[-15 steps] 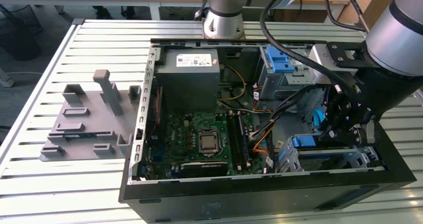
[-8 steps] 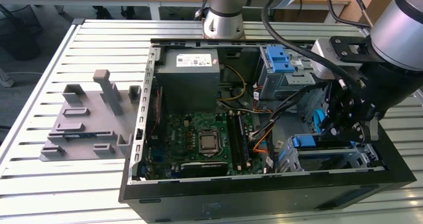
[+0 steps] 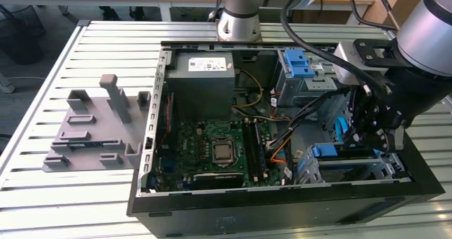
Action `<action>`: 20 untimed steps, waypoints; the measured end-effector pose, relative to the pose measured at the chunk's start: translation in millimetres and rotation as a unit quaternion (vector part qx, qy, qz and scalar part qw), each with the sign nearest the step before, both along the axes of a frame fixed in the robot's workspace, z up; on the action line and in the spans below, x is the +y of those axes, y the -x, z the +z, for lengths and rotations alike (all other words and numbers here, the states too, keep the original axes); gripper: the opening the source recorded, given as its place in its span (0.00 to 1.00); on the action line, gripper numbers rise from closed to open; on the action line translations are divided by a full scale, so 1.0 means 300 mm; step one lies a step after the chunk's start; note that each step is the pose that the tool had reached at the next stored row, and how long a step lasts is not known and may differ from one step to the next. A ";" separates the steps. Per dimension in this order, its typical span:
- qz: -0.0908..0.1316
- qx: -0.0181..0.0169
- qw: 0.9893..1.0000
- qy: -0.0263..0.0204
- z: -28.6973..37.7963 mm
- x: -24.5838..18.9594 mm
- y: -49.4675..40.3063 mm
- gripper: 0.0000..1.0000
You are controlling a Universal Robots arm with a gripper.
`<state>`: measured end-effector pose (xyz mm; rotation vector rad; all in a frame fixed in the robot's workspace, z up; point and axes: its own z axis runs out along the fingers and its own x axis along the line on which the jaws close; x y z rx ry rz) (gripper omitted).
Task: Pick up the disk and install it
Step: 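Insert the second disk wire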
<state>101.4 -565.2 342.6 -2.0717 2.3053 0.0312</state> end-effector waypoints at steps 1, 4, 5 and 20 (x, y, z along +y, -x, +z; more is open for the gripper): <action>0.000 0.000 1.000 0.000 -0.004 0.000 -0.001 0.11; 0.000 0.000 1.000 0.000 -0.012 0.000 -0.005 0.11; 0.000 0.000 1.000 0.000 -0.014 0.000 -0.007 0.11; 0.000 0.000 1.000 0.000 -0.024 0.000 -0.023 0.11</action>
